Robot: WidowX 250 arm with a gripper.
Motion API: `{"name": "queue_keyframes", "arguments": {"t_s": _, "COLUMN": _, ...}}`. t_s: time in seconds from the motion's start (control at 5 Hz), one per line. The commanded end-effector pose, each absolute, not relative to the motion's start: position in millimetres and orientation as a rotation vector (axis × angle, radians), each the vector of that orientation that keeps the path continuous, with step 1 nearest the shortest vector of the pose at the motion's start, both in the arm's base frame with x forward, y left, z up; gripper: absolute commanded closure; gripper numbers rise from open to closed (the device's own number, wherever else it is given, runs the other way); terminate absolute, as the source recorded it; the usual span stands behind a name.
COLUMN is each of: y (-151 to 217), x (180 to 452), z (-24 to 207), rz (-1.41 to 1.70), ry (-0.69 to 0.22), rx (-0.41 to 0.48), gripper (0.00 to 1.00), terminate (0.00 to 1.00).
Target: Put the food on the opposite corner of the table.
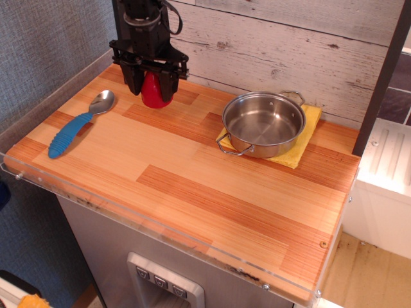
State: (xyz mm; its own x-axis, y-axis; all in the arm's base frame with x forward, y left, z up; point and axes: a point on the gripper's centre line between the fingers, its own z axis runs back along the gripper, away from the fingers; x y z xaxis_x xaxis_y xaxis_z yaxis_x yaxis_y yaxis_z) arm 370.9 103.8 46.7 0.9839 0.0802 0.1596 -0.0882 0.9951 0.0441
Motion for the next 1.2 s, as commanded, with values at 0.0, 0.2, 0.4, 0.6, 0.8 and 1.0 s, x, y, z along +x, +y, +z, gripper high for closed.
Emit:
{"name": "queue_keyframes", "arguments": {"t_s": 0.0, "y": 131.3, "x": 368.6, "z": 46.4, "rz": 0.123, "ry": -0.169, "rx": 0.070, "gripper": 1.00, "terminate": 0.00}}
{"name": "queue_keyframes", "arguments": {"t_s": 0.2, "y": 135.2, "x": 369.0, "z": 40.9, "rz": 0.139, "ry": -0.136, "rx": 0.049, "gripper": 1.00, "terminate": 0.00}}
{"name": "queue_keyframes", "arguments": {"t_s": 0.4, "y": 133.5, "x": 367.8, "z": 46.2, "rz": 0.144, "ry": -0.136, "rx": 0.038, "gripper": 0.00, "terminate": 0.00}}
{"name": "queue_keyframes", "arguments": {"t_s": 0.6, "y": 132.6, "x": 362.1, "z": 65.0, "rz": 0.137, "ry": -0.175, "rx": 0.048, "gripper": 0.00, "terminate": 0.00}}
{"name": "queue_keyframes", "arguments": {"t_s": 0.8, "y": 126.9, "x": 348.8, "z": 92.1, "rz": 0.136, "ry": -0.219, "rx": 0.087, "gripper": 0.00, "terminate": 0.00}}
{"name": "queue_keyframes", "arguments": {"t_s": 1.0, "y": 106.3, "x": 332.4, "z": 114.6, "rz": 0.116, "ry": -0.193, "rx": 0.129, "gripper": 0.00, "terminate": 0.00}}
